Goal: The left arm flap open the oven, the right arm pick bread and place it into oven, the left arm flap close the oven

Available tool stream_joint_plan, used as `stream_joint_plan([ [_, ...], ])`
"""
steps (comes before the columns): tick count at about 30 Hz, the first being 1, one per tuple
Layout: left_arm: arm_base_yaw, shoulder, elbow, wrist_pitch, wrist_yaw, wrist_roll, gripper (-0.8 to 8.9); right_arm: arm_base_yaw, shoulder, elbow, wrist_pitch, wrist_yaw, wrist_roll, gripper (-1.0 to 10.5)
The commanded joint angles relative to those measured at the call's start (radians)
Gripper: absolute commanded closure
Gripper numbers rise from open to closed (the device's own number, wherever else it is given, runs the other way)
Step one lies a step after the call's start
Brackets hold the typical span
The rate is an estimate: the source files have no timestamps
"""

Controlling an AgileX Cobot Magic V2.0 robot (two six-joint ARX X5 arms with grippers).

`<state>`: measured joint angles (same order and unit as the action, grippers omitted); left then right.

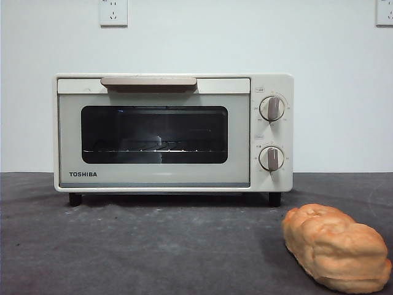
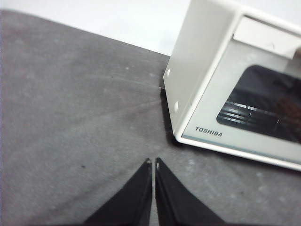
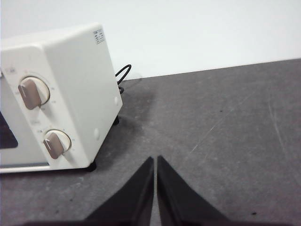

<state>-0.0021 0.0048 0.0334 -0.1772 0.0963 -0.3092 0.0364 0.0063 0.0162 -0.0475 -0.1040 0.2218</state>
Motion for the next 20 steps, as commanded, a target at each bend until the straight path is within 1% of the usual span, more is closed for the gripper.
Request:
stream_joint_plan([
  [1,0.002,-0.002,0.011,-0.008,0.003,-0.113,7.96,-0.001,-0.003,0.006,0.012,-0.014,0.098,9.4],
  [4,0.002,-0.002,0.046,-0.01,0.008,-0.161,7.96,-0.001,-0.003,0.032,0.017,-0.021,0.136,9.4],
  [7,0.002,0.003,0.098,-0.013,0.009,-0.176,7.96,-0.001,-0.002,0.08,0.004,-0.021,0.138,9.4],
  [12,0.002,0.044,0.224,-0.064,0.009,-0.174,7.96,-0.001,0.025,0.197,-0.053,-0.02,0.136,9.4],
  [16,0.002,0.112,0.341,-0.134,0.012,-0.132,7.96,-0.001,0.091,0.312,-0.119,-0.024,0.113,9.4],
  [18,0.002,0.153,0.401,-0.173,0.032,-0.091,7.96,-0.001,0.134,0.376,-0.171,-0.032,0.095,9.4],
  [20,0.002,0.204,0.465,-0.221,0.069,-0.035,7.96,0.0,0.188,0.446,-0.239,-0.06,0.058,9.4],
])
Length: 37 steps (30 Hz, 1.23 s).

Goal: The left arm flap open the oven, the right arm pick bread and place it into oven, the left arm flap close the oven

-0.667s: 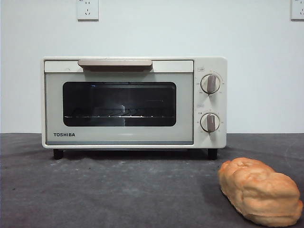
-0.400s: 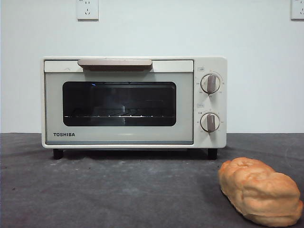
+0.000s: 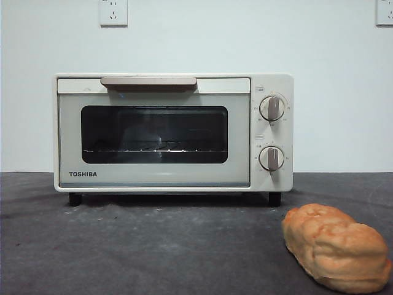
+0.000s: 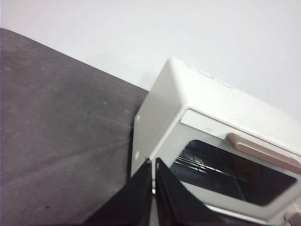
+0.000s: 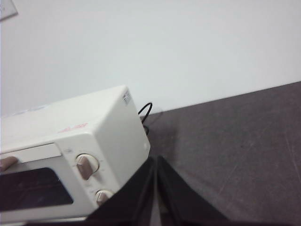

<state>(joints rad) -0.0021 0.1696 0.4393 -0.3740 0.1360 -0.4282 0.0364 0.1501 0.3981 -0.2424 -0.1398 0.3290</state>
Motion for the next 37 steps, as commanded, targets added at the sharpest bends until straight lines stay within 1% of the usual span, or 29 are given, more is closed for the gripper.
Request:
stream_joint_plan([
  [1,0.002,0.063,0.086,-0.047,0.045,0.107,7.96,0.0,0.07,0.094,-0.074,-0.043,-0.065,9.4],
  [6,0.002,0.206,0.218,-0.185,0.144,0.226,7.96,0.0,0.224,0.255,-0.267,-0.171,-0.173,9.4],
  [11,0.0,0.327,0.309,-0.293,0.271,0.297,7.96,0.002,0.358,0.375,-0.427,-0.308,-0.275,9.4],
  [15,-0.015,0.388,0.369,-0.365,0.351,0.34,7.96,0.016,0.438,0.437,-0.549,-0.38,-0.341,9.4],
  [18,-0.034,0.408,0.405,-0.42,0.369,0.374,7.96,0.043,0.469,0.452,-0.631,-0.404,-0.374,9.4],
  [21,-0.048,0.41,0.425,-0.468,0.368,0.399,7.96,0.068,0.476,0.452,-0.691,-0.406,-0.393,9.4],
  [28,-0.051,0.409,0.426,-0.51,0.368,0.414,7.96,0.084,0.475,0.452,-0.701,-0.406,-0.391,9.3],
  [30,-0.051,0.409,0.426,-0.51,0.368,0.414,7.96,0.084,0.476,0.452,-0.7,-0.406,-0.388,8.4],
  [33,-0.051,0.409,0.426,-0.51,0.368,0.414,7.96,0.084,0.476,0.452,-0.695,-0.406,-0.368,6.0],
  [35,-0.051,0.409,0.426,-0.51,0.368,0.414,7.96,0.084,0.476,0.452,-0.69,-0.406,-0.35,5.5],
  [37,-0.051,0.409,0.426,-0.51,0.368,0.414,7.96,0.086,0.476,0.452,-0.686,-0.406,-0.334,5.5],
])
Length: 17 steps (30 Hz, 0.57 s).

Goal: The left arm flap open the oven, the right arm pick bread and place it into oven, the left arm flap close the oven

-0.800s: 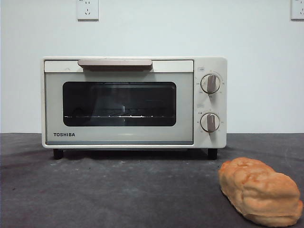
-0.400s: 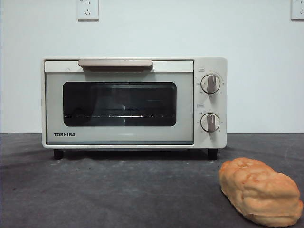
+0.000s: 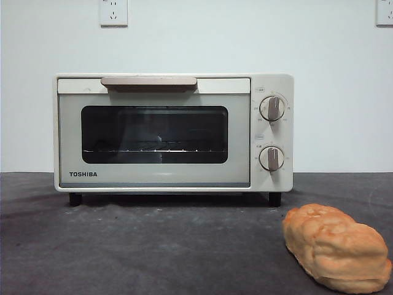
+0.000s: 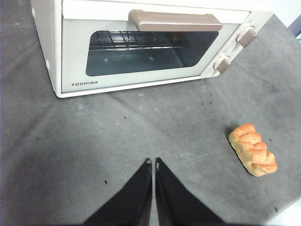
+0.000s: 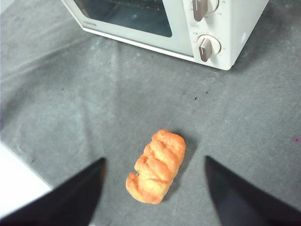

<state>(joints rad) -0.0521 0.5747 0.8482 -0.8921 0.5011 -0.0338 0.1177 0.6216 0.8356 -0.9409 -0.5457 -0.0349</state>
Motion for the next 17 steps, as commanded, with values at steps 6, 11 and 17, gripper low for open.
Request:
stream_joint_plan([
  [6,-0.002,0.004,0.017,0.008,0.003,0.019,7.96,0.026,0.005,0.014,0.015,0.0,0.064,5.5],
  [11,-0.002,0.004,0.017,0.008,0.003,0.019,7.96,0.054,0.039,0.014,0.014,0.005,0.093,5.5],
  [17,-0.002,0.004,0.017,0.008,0.003,0.019,7.95,0.118,0.124,-0.011,0.027,0.058,0.133,5.5],
])
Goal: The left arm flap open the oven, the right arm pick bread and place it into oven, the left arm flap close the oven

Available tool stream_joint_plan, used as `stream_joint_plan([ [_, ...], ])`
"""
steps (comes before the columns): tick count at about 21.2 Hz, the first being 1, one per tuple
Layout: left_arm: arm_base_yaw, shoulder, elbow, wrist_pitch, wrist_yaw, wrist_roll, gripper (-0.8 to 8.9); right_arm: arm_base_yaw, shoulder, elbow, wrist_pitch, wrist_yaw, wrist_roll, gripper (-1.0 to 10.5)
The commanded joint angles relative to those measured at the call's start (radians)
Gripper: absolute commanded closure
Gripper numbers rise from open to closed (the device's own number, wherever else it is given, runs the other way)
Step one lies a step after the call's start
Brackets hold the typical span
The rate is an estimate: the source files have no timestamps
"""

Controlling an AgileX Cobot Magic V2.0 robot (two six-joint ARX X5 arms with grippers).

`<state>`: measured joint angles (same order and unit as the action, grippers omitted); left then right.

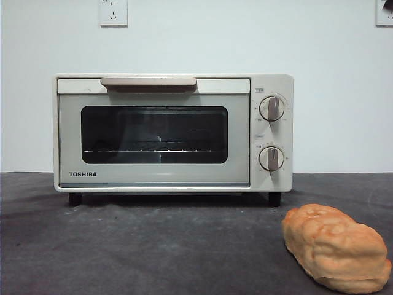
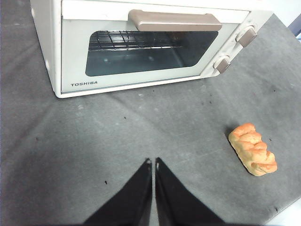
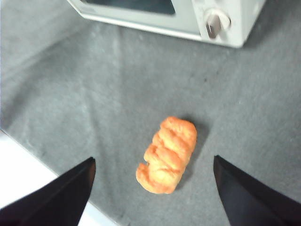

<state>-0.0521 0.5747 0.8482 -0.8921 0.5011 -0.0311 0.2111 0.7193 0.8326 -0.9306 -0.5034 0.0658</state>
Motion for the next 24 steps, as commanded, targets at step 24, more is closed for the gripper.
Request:
stream_joint_plan([
  [24,-0.002,0.004,0.017,-0.005,0.003,0.016,7.95,0.553,0.435,-0.231,0.515,0.558,0.38,5.1],
])
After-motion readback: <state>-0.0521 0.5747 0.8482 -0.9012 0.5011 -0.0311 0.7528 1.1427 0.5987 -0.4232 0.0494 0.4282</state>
